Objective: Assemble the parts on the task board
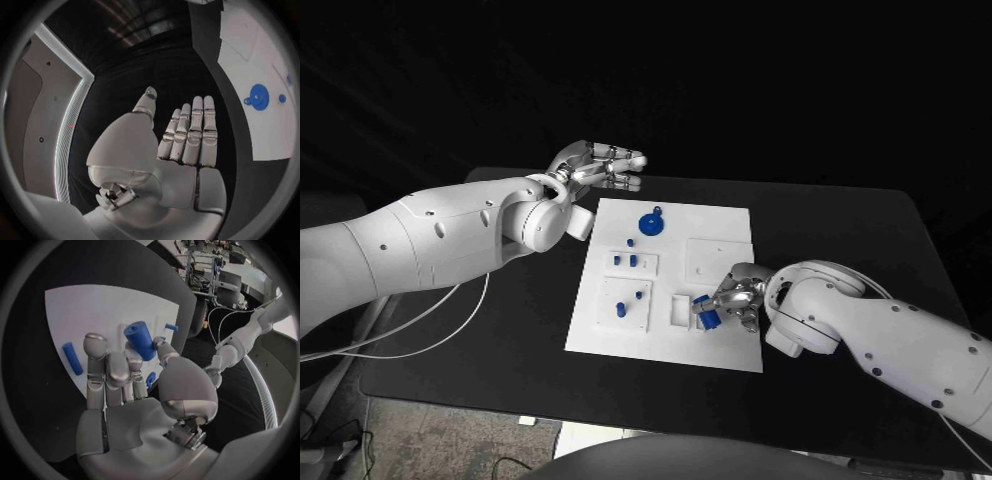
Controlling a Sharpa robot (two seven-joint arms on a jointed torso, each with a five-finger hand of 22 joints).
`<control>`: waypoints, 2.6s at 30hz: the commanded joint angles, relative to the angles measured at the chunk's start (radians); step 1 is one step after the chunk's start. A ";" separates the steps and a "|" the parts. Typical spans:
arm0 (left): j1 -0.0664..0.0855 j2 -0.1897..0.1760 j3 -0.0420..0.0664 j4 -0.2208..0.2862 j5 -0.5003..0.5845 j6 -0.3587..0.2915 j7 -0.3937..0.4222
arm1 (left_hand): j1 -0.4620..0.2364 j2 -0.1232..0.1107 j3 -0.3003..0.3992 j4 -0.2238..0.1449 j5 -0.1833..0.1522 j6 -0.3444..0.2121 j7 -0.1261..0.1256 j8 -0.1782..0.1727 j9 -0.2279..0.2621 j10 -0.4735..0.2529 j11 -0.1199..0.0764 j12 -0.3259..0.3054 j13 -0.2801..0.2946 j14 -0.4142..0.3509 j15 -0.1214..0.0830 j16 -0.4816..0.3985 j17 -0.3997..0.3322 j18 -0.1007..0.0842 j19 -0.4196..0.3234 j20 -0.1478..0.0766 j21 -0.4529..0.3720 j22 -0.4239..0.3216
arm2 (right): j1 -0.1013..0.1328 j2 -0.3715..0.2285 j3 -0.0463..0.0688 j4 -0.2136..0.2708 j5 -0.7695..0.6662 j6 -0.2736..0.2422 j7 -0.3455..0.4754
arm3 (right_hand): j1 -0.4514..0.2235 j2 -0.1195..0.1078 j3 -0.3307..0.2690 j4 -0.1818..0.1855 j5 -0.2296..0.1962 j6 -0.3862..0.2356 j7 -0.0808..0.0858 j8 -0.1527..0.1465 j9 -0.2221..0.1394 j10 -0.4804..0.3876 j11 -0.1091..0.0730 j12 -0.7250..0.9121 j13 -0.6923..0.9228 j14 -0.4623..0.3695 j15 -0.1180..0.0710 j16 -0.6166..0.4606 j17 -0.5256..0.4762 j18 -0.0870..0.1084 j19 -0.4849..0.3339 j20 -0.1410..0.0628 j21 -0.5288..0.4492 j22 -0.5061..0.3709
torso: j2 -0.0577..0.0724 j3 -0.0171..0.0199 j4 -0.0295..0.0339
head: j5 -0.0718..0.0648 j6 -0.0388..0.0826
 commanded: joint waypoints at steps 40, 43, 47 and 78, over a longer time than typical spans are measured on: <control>0.001 0.019 0.001 -0.001 -0.002 0.020 -0.007 | 0.002 0.004 0.005 0.003 0.002 -0.006 0.006 -0.001 -0.002 -0.004 0.010 0.004 0.000 -0.010 0.003 -0.005 -0.001 0.005 0.002 0.004 0.007 -0.013 | 0.032 0.156 -0.018 -0.178 0.011 0.087 -0.048 | 0.008 0.057 -0.059 0.031 -0.077 0.043 -0.029 0.002 -0.024 0.001 0.001 -0.021 -0.010 0.002 -0.006 -0.003 0.023 -0.010 0.049 -0.001 -0.015 0.048 | 0.002 0.0012 0.0003 | 0.024 -0.004; 0.001 0.019 0.001 -0.001 -0.002 0.018 -0.007 | 0.001 0.003 0.005 0.004 0.001 -0.008 0.006 -0.001 -0.002 -0.006 0.010 0.004 0.000 -0.010 0.003 -0.005 -0.001 0.005 0.002 0.004 0.008 -0.014 | 0.033 0.159 -0.018 -0.182 0.009 0.099 -0.050 | 0.001 0.057 -0.062 0.038 -0.083 0.041 -0.028 0.002 -0.025 -0.001 0.001 -0.022 -0.010 0.001 -0.006 -0.006 0.021 -0.009 0.048 -0.001 -0.018 0.047 | 0.002 0.0011 -0.0001 | 0.026 -0.005; 0.001 0.019 0.001 -0.002 -0.003 0.018 -0.008 | 0.001 0.003 0.005 0.005 0.001 -0.009 0.006 -0.001 -0.002 -0.007 0.010 0.003 0.000 -0.010 0.003 -0.005 -0.001 0.005 0.001 0.004 0.008 -0.014 | 0.035 0.163 -0.018 -0.186 0.005 0.110 -0.052 | -0.015 0.057 -0.071 0.054 -0.101 0.038 -0.026 0.002 -0.025 -0.004 0.003 -0.027 -0.013 0.001 -0.006 -0.011 0.018 -0.008 0.048 -0.002 -0.023 0.046 | 0.001 0.0014 0.0003 | 0.026 -0.006; 0.001 0.022 0.001 -0.004 -0.028 0.029 -0.031 | 0.000 -0.003 0.009 0.014 -0.003 -0.001 0.005 -0.001 -0.001 -0.010 0.010 0.004 0.000 -0.009 0.003 -0.005 0.000 0.005 0.002 0.004 0.010 -0.018 | 0.037 0.169 -0.020 -0.194 -0.015 0.110 -0.033 | -0.035 -0.093 -0.096 0.215 -0.258 0.003 -0.013 0.003 -0.011 -0.040 0.013 -0.047 -0.027 -0.004 -0.007 -0.049 0.011 0.006 0.049 -0.002 -0.058 0.065 | 0.002 0.0018 -0.0009 | 0.029 -0.009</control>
